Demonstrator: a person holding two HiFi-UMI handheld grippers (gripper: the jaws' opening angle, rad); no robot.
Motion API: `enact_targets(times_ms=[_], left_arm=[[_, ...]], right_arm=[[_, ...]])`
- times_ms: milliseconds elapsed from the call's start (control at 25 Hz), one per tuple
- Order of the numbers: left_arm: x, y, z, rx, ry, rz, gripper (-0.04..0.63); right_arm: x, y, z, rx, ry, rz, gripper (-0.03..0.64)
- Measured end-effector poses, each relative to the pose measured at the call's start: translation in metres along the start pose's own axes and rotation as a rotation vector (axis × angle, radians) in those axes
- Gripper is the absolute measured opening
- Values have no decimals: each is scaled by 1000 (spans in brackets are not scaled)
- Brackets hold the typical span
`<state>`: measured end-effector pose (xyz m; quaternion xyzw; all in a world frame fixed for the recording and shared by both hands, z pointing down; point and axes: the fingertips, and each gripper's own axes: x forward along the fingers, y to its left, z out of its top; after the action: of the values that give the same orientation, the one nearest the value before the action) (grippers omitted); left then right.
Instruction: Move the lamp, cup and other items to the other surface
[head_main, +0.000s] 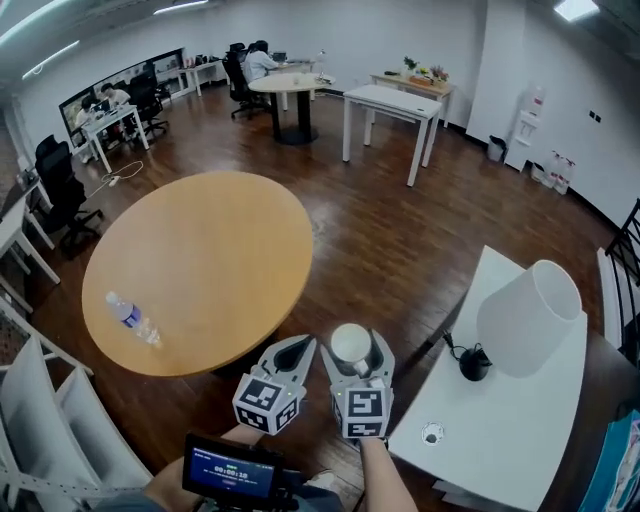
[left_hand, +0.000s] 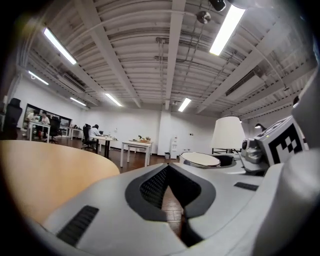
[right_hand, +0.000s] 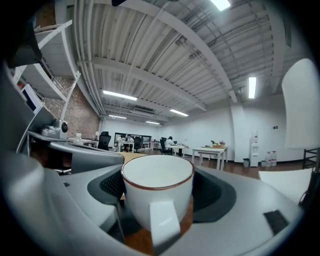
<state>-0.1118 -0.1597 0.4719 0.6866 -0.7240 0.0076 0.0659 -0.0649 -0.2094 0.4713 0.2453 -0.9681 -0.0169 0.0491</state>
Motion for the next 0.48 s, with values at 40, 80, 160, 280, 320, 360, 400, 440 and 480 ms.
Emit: enact_targets(times_ms=[40, 80, 160, 280, 320, 360, 400, 440, 480], left_arm=[[-7, 12, 1, -3, -2, 29, 6], [-14, 25, 2, -7, -5, 58, 6], [-29, 49, 5, -12, -11, 112, 6], [-52, 82, 6, -18, -14, 186, 6], [-61, 93, 5, -21, -13, 210, 6], [-70, 103, 5, -25, -13, 234, 6], [-78, 112, 4, -29, -13, 257, 6], [-86, 122, 4, -34, -14, 280, 6], [-95, 131, 4, -39, -15, 302, 6]], right_arm=[[8, 11, 3, -1, -3, 27, 396], [17, 22, 5, -2, -7, 54, 396], [33, 46, 10, -5, -15, 103, 397], [55, 83, 14, -8, -19, 176, 397], [61, 98, 16, -10, -19, 205, 396], [67, 112, 17, -12, -19, 234, 396], [72, 125, 19, -13, -20, 259, 396], [77, 138, 20, -13, -20, 281, 397], [82, 150, 21, -12, -20, 301, 396]])
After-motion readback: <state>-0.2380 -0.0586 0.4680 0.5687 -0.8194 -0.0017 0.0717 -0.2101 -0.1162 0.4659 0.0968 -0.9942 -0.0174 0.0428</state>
